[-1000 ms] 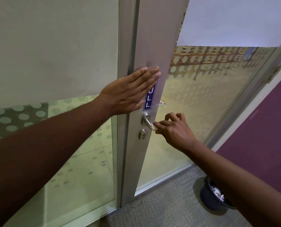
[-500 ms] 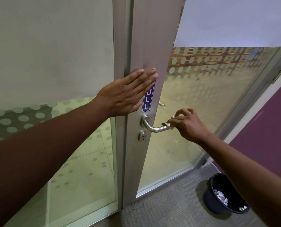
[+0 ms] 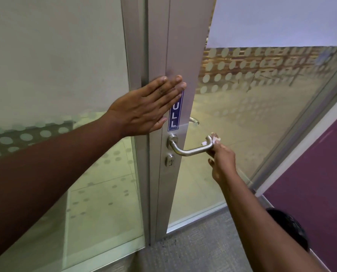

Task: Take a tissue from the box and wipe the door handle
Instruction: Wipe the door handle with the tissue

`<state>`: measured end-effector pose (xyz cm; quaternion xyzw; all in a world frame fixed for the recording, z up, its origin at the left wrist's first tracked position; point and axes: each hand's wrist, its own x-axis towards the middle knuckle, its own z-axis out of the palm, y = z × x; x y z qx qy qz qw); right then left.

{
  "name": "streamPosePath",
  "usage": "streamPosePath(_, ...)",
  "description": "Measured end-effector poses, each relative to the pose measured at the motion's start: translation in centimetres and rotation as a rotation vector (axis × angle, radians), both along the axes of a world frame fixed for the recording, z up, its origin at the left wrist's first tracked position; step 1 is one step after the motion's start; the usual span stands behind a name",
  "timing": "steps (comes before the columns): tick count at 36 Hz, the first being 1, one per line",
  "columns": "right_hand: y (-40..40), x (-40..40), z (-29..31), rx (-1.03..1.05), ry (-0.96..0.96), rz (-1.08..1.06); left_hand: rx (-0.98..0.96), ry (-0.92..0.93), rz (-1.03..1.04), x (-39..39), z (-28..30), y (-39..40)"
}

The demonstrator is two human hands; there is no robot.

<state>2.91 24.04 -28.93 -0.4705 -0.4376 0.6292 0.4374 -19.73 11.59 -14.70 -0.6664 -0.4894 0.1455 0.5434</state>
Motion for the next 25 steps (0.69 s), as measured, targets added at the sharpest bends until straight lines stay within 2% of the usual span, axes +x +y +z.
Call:
streamPosePath(6,-1.7,-0.3,-1.3,-0.210,0.238,0.029,-0.011,-0.007,0.010,0.0,0.0,0.0)
streamPosePath(11,-4.8,-2.1,-2.6,-0.221,0.429,0.130,-0.016,-0.028,0.006,0.1,0.0,-0.1)
streamPosePath(14,-6.1,-3.2,-3.0,-0.251,0.527,0.117,-0.021,-0.026,0.009,0.2,0.0,-0.2)
streamPosePath(25,-9.0,-5.9,-3.0,-0.191,0.507,0.154,-0.019,0.001,0.009,0.0,-0.1,0.0)
